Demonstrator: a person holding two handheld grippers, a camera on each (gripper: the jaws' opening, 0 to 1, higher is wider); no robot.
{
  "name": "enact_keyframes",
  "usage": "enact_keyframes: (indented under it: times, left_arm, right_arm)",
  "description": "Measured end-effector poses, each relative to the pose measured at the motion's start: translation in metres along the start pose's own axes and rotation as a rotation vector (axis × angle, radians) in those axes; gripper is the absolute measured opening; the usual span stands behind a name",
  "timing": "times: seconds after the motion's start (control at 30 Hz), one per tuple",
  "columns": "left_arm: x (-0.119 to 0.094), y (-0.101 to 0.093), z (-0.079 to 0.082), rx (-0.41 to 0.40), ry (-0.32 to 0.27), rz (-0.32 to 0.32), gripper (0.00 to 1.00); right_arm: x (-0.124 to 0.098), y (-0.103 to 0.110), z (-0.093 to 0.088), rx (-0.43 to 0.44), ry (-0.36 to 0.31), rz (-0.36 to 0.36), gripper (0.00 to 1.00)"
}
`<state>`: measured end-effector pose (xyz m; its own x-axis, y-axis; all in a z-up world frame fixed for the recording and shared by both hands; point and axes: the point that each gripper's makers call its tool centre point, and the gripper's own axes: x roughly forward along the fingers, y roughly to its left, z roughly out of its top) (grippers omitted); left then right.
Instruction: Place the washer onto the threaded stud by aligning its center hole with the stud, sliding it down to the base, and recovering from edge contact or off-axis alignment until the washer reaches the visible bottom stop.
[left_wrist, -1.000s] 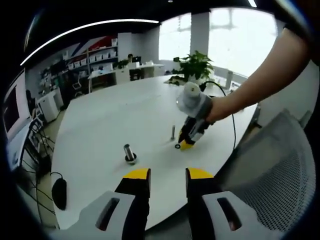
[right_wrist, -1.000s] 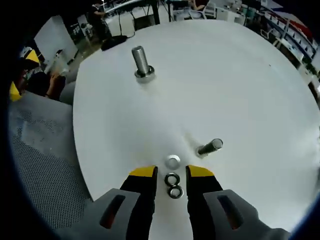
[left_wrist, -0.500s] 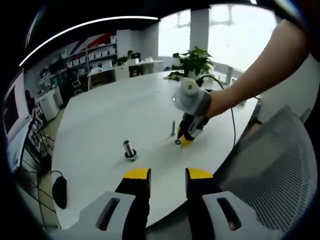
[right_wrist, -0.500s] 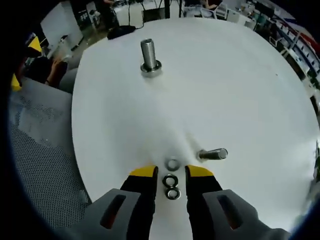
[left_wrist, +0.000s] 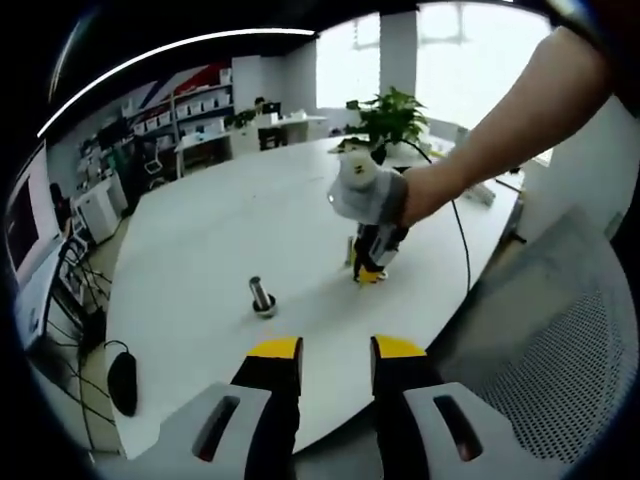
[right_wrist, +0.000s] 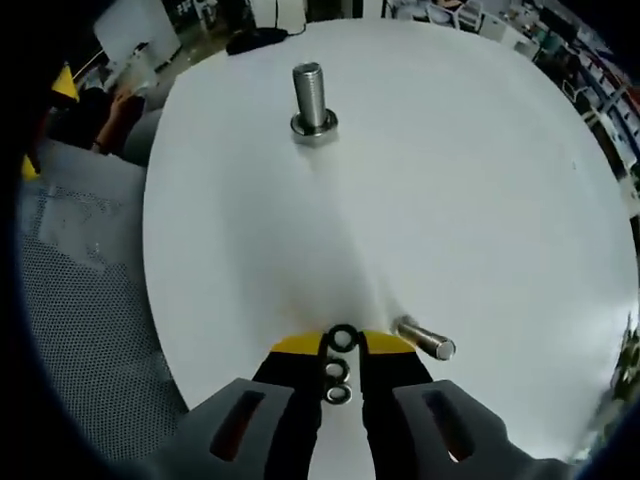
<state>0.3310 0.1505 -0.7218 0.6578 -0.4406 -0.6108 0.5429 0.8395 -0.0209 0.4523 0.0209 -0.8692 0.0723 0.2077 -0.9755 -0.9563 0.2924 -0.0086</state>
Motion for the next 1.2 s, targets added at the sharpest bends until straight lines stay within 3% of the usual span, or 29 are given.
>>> enact_keyframes:
  times: [0.13,0.37,0.9,1.0,1.2]
  left_arm:
    - [0.0008,-0.0011,-0.0023,0.007,0.013,0.002,0.25]
    - [0.0011,-0.0002,-0.0036,0.006,0.020,0.004,0.25]
    - [0.0005,0.0017,-0.0057,-0.002,0.024,0.011,0.25]
    - [0.0001,0.0017,-0.0057,-0.005,0.023,0.012,0.25]
    - [0.0004,0.0025,-0.0070,-0.005,0.029,0.015,0.25]
  right_arm:
    - [0.0010,0.0009,0.0000,-0.036,0.039,-0.008,0.15]
    - [0.0001,-0.0010,-0.0012,-0.012,0.047,0.008,0.14]
    - [-0.0014,-0.0016,-0.0024,0.012,-0.045,0.019,0.13]
    - [-0.0026,-0.0026,-0.0022,0.087,-0.081,0.033,0.13]
    - [-0.0056,-0.0039,-0.0096,0.127,-0.103,0.028,0.13]
